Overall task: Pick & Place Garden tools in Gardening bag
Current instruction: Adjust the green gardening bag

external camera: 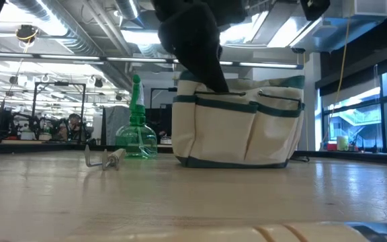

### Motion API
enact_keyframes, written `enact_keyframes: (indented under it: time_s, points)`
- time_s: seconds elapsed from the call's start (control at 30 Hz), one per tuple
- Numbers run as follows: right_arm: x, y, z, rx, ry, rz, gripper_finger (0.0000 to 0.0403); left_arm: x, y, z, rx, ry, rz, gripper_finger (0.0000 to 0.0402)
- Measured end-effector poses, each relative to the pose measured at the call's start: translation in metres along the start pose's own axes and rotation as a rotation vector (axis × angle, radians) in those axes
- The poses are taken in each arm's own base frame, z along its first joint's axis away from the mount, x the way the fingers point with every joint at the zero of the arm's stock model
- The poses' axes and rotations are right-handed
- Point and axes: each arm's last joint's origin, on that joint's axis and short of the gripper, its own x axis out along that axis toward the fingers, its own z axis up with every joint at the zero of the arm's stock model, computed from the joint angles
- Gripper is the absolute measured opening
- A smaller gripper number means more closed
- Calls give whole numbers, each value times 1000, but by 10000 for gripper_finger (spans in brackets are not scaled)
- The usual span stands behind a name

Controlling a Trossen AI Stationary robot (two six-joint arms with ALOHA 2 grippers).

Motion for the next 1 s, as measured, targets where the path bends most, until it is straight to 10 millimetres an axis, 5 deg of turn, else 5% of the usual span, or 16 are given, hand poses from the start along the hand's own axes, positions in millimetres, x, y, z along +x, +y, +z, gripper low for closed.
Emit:
enact_keyframes:
  time_s: [0.43, 1.0]
  points:
    - [0, 0, 0, -3, 0, -7, 195, -27, 9, 11, -69, -27, -110, 166]
    - [1, 0, -1, -4, 3, -7, 195, -26, 15, 3, -57, 60, -23, 167]
